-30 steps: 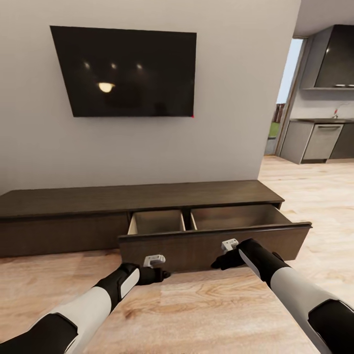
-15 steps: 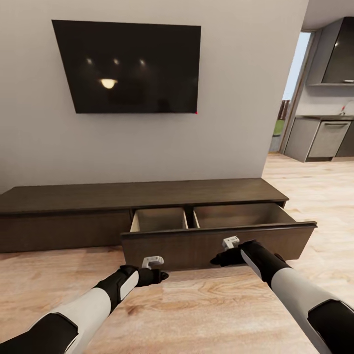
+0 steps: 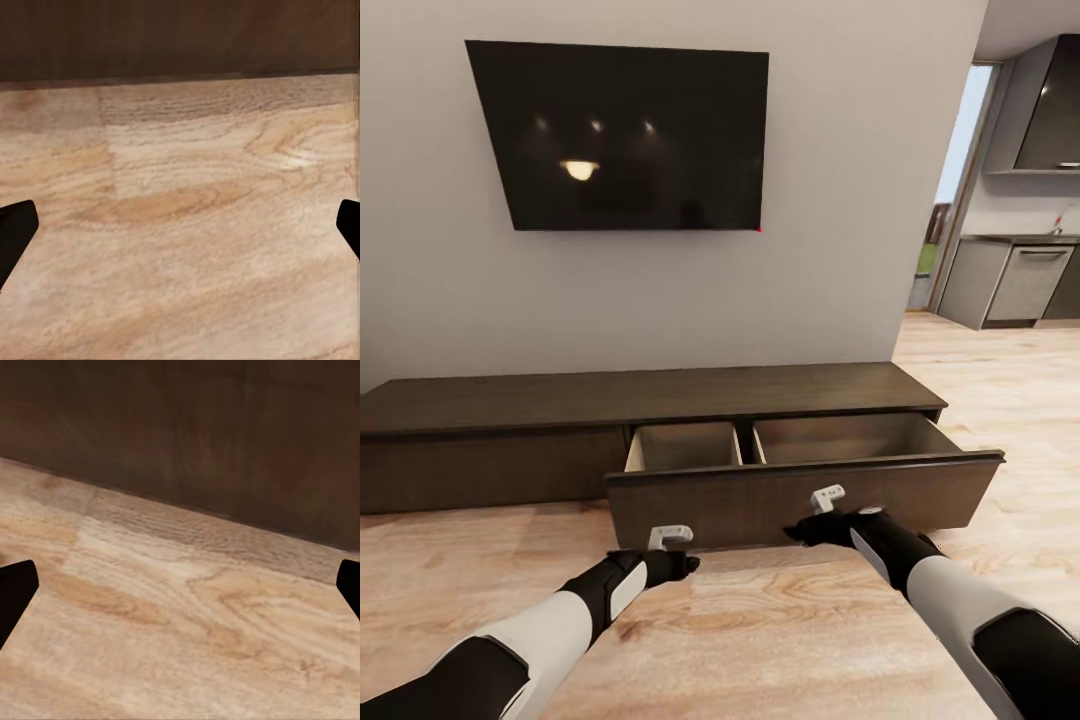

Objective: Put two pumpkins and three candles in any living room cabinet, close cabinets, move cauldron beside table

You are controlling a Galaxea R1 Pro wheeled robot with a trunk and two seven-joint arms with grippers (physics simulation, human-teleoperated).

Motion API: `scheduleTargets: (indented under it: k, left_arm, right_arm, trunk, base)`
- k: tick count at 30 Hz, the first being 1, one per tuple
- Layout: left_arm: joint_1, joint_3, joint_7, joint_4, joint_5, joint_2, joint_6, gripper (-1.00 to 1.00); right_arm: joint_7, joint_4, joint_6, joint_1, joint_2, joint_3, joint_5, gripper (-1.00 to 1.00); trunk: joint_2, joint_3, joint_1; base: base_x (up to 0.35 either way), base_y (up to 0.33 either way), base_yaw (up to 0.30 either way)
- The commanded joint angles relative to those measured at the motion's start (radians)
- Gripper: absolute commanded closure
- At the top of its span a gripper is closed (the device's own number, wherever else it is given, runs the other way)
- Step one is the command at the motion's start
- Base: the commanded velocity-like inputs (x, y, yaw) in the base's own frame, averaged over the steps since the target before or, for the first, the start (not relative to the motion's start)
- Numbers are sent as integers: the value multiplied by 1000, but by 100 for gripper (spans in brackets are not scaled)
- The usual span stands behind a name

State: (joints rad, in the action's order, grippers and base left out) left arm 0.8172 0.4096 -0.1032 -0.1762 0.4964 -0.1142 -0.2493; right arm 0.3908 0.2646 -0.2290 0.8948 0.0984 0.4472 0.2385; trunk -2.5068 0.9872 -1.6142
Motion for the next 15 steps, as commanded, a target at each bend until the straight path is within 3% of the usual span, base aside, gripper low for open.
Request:
scheduleTargets:
  k: [1, 6, 8, 11, 13, 14, 15]
  left_arm:
    - [-1, 2, -1, 3, 3, -2, 27, -100]
    - [-2, 3, 16, 30, 3, -5, 149, -100]
    - [-3, 3, 68, 40, 3, -9, 205, -100]
    - [-3, 3, 101, 42, 3, -12, 236, -100]
    - [-3, 3, 113, 44, 4, -15, 267, -100]
    - [-3, 3, 118, 46, 4, -16, 292, -100]
    - [-3, 3, 123, 48, 4, -17, 341, -100]
  right_arm:
    - [0, -15, 18, 0, -10, 5, 13, -100]
    - [0, -77, 105, 0, -46, 4, 16, -100]
    - [0, -123, 175, 0, -84, 4, 16, -100]
    - [-7, -156, 228, 0, -116, 4, 16, -100]
    - [-49, -169, 268, 0, -130, 4, 17, -100]
    - [-95, -173, 298, -1, -135, 4, 16, -100]
    - [-187, -179, 366, -4, -143, 6, 15, -100]
  trunk:
    - [0, 1, 0]
    - [0, 1, 0]
    - [0, 1, 0]
    - [0, 1, 0]
    - [0, 1, 0]
    - [0, 1, 0]
    - [0, 1, 0]
  base:
    - [0, 0, 0]
    - [0, 0, 0]
    - [0, 0, 0]
    - [0, 0, 0]
    - [0, 0, 0]
    - [0, 0, 0]
    - [0, 0, 0]
